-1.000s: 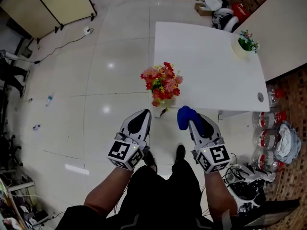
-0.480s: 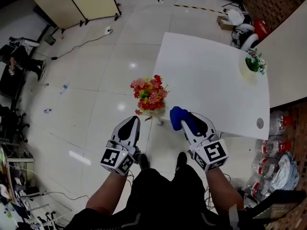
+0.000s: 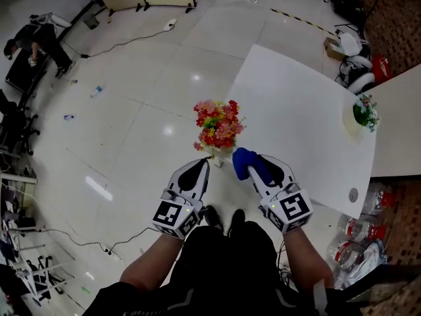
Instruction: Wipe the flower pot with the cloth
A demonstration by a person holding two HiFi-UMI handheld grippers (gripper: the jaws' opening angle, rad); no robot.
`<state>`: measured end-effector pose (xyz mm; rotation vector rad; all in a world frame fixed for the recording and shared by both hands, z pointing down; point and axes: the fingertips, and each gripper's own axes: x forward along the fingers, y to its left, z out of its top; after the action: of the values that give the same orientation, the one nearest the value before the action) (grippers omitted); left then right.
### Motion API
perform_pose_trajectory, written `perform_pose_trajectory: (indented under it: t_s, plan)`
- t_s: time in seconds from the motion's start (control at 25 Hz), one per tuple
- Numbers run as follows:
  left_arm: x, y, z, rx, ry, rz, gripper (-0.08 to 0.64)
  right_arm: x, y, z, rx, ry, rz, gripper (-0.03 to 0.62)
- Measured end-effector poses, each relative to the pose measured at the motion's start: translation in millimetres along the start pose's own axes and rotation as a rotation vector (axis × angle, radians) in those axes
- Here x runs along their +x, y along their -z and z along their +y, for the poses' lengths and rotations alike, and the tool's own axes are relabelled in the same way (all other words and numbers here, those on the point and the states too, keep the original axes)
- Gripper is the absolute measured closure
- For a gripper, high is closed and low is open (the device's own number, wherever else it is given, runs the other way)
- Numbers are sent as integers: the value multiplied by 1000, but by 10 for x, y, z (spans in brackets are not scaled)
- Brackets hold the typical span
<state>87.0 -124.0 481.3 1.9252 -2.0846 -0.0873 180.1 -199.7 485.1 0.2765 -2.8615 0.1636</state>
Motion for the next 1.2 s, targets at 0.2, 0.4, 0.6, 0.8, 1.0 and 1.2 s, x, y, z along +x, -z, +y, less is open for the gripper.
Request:
perform_pose_trajectory:
  t_s: [0.2, 0.4, 0.6, 0.8, 1.0, 1.2]
  plan:
    - [111, 94, -4, -16, -32, 5, 555, 209, 266, -5, -84, -96, 75, 494]
    - [268, 236, 132, -56, -182, 0, 555, 394, 510, -156, -114, -265, 113, 494]
    - [325, 350, 113, -110, -365, -26, 555, 482, 686, -248, -169, -443, 161, 495]
    - [437, 608, -10, -114, -440, -17, 555, 626, 972, -195, -239, -561, 182, 494]
    - [472, 825, -42, -139, -472, -11, 555, 850, 1092, -92, -249, -598, 169, 494]
    - [429, 929, -8, -148, -514, -11, 555, 986, 1135, -117, -235, -610, 159, 494]
